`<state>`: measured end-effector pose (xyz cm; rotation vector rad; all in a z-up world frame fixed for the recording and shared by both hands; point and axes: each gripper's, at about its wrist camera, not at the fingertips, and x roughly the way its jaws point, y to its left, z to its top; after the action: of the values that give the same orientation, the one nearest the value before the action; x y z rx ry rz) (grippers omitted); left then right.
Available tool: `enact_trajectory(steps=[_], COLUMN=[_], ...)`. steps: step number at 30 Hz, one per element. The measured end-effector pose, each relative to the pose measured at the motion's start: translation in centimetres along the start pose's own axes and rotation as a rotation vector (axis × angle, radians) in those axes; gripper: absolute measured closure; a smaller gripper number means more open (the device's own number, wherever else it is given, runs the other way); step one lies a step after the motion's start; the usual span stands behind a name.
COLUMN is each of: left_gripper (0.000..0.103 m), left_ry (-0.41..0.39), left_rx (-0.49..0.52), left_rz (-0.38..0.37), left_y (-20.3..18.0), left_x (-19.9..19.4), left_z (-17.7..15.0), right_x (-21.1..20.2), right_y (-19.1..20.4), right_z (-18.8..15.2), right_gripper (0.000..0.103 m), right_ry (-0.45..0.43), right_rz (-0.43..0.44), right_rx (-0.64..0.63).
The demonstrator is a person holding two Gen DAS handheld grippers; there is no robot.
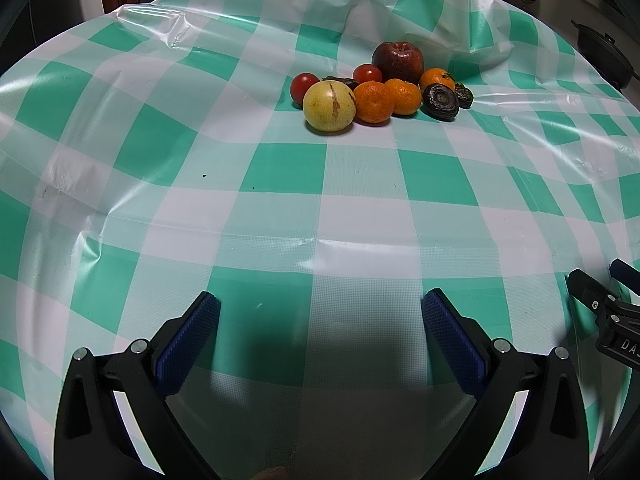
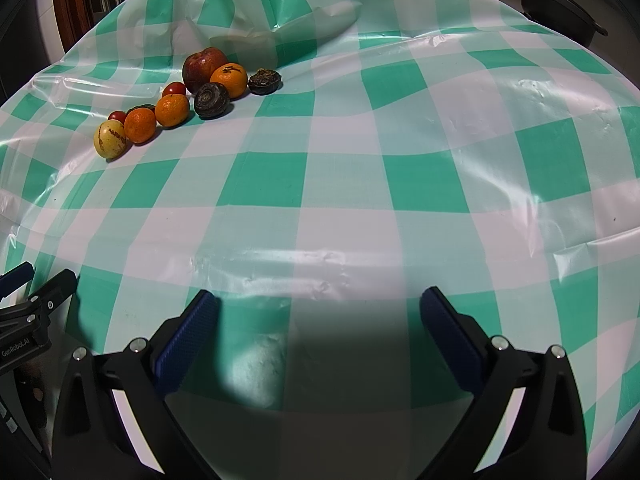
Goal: Organize fruits
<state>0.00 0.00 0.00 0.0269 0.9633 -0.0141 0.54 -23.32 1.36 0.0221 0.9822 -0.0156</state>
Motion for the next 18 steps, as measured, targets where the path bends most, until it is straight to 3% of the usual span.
enact_trajectory(steps=[18], left_gripper=[0.004], left_ry=[0.002], left_rx=[-0.014], left_rz=[0.010], left_y=[0.01], left_x=[0.04], left_z=[0.06], right_x=[0.03], right_y=[-0.03], right_z=[-0.02], right_gripper=[0.001], right_ry=[0.000], right_rz=[0.001], right_rx=[0.000])
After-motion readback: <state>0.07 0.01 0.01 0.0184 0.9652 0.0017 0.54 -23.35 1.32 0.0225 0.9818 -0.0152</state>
